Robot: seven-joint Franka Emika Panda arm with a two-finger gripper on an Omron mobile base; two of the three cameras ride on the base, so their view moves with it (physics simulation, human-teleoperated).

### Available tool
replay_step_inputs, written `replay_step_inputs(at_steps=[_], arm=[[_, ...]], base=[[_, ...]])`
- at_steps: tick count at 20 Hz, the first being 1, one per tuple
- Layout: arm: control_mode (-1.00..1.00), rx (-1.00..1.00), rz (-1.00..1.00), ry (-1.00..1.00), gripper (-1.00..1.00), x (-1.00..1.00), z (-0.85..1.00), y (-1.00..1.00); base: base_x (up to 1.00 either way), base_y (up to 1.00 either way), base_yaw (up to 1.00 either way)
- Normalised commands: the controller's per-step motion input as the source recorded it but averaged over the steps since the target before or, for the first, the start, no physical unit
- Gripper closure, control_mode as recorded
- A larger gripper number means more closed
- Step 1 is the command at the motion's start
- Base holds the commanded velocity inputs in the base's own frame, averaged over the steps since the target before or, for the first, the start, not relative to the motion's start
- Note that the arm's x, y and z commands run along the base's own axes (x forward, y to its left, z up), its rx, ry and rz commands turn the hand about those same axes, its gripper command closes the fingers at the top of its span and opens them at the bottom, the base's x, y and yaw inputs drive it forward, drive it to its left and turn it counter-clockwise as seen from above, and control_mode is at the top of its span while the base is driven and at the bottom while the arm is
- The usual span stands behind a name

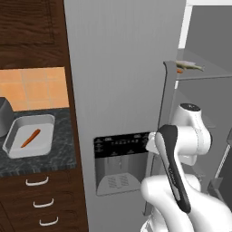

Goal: Place one carrot and one fish in each tupperware on the nearby counter, to pack two identical lunches.

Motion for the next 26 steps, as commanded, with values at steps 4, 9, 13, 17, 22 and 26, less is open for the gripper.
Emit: replay_step_inputs(at_steps=[4,9,13,17,22,26], arm=[[-1.00,-0.03,0.00,-0.13,-1.00,-0.12,0.06,-0.82],[-1.00,-0.08,0.00,-0.21,-1.00,-0.06,0.21,-0.87],[-1.00,-0.08,0.07,-0.24,-1.00,0.14,0.25,-0.64],[-1.00,-0.01,0.17,-0.19,-1.00,0.71,0.29,-0.27],[-1.00,0.00,0.24,-0.10,-1.00,0.83,0.31,-0.02],[-1.00,0.00,0.34,-0.07,-1.00,0.67,0.03,-0.15]], base=[[0.00,0.00,0.00],[0.00,0.00,0.00],[0.00,0.00,0.00],[0.00,0.00,0.00],[0.00,0.00,0.00],[0.00,0.00,0.00]])
